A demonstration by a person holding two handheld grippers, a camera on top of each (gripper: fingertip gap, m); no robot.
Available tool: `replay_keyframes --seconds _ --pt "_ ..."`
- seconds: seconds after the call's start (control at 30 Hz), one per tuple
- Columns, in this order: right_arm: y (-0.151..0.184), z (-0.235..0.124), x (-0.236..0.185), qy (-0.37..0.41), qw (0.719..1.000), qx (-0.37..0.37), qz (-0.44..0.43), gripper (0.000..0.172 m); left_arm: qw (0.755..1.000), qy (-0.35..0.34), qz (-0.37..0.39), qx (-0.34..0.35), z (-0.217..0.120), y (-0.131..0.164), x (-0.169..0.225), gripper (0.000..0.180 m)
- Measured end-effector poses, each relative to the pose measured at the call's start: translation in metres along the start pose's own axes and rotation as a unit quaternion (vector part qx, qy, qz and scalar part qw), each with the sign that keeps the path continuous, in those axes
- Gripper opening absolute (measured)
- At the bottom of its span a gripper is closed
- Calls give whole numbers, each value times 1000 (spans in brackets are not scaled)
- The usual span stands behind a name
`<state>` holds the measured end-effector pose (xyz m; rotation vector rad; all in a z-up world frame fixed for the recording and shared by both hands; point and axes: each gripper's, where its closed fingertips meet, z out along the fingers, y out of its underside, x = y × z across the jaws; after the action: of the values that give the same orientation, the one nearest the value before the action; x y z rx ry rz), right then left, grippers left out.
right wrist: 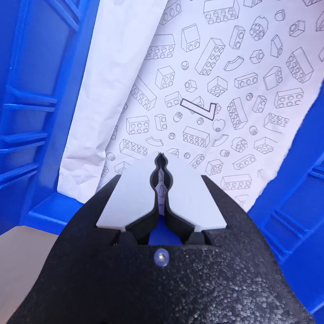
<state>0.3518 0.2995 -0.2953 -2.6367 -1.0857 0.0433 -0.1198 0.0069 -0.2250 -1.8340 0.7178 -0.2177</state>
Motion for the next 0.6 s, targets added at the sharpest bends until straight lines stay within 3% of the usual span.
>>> replay_keyframes --seconds 0.13,0.17,0.27,0.4,0.6 --pt "-25 -33 6 20 996 81 -32 1 1000 2 12 -10 4 7 0 14" --pt "-26 -38 4 16 996 82 -43 19 1000 2 19 -13 6 9 0 14" --pt "-22 -44 0 -2 994 71 -77 42 999 4 30 -16 10 15 1 14" --pt "-5 -29 -12 -39 990 35 -132 69 1000 16 22 -5 19 16 5 14" --pt "4 5 -23 -64 979 -28 -192 94 999 27 12 -43 42 18 8 15"
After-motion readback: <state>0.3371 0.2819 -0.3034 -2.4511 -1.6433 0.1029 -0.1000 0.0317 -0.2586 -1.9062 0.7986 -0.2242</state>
